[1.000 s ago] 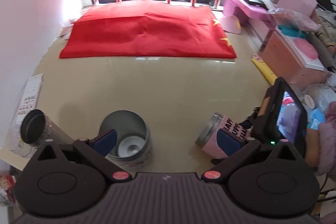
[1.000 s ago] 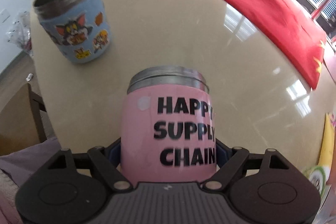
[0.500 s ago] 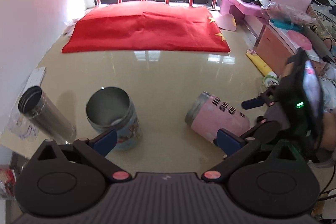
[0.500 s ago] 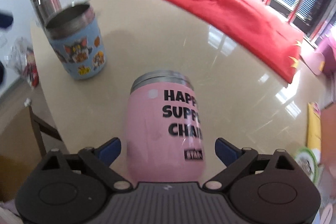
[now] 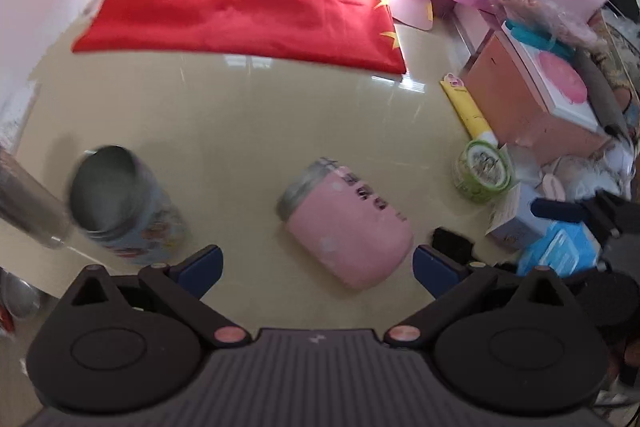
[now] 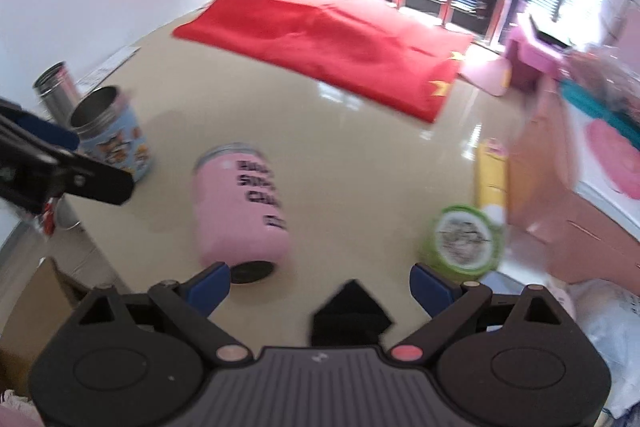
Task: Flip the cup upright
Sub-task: 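Grasp the lying pink cup around its body with the left gripper, then rotate the pink cup rim-up with the left gripper and set it on the table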
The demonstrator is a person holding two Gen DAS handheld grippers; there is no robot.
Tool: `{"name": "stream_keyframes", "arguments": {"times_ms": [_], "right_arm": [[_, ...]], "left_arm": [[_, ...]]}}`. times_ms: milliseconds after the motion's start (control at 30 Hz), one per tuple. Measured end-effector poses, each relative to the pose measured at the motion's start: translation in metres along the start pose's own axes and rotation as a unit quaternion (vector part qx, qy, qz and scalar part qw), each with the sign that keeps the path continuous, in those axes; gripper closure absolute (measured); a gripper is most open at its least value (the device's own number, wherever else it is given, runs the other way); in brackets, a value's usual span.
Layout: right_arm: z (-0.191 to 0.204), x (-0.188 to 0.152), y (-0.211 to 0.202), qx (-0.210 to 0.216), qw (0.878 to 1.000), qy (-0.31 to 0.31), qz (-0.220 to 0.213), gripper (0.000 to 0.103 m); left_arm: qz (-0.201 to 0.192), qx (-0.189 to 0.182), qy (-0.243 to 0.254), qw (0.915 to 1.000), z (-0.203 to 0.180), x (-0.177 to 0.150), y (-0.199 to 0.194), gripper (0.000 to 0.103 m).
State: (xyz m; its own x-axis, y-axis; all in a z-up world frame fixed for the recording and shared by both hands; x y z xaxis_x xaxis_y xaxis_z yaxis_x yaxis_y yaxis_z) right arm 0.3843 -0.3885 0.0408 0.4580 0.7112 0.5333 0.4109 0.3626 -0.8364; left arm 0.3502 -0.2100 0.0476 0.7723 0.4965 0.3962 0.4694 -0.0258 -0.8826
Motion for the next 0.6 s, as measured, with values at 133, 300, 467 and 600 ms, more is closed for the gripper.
{"name": "stream_keyframes", "arguments": {"times_ms": [133, 300, 467, 600], "right_arm": [[-0.021, -0.007, 0.002, -0.049, 0.999, 0.000, 0.000, 0.006], [-0.051, -0.011, 0.009, -0.094, 0.996, 0.002, -0.006, 0.006], [-0.065, -0.012, 0.020, -0.086, 0.996, 0.008, -0.017, 0.006], [-0.063, -0.013, 0.032, -0.066, 0.998, 0.007, -0.017, 0.006]], "left_arm": [[0.020, 0.017, -0.054, 0.9982, -0.019, 0.008, 0.038, 0.000], [0.036, 0.049, -0.111, 0.9920, -0.022, 0.012, 0.081, 0.000], [0.035, 0.085, -0.172, 0.9807, -0.016, 0.018, 0.117, 0.000], [0.033, 0.062, -0.191, 0.9792, -0.013, 0.021, 0.137, 0.000]]}}
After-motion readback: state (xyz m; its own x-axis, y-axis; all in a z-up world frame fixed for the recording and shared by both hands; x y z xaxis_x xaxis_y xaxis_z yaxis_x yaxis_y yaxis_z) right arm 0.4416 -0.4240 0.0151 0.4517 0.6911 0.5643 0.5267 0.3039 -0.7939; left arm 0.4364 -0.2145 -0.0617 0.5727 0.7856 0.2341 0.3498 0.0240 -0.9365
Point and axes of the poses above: each gripper's, at about its wrist camera, not at the fingertips, and y roughly the way its jaws point, z to its left, x to its top, the point moved 3 cm from there along y, roughly the way its jaws point, and after that the axes turned 14 degrees about -y, right-handed, at the moved point
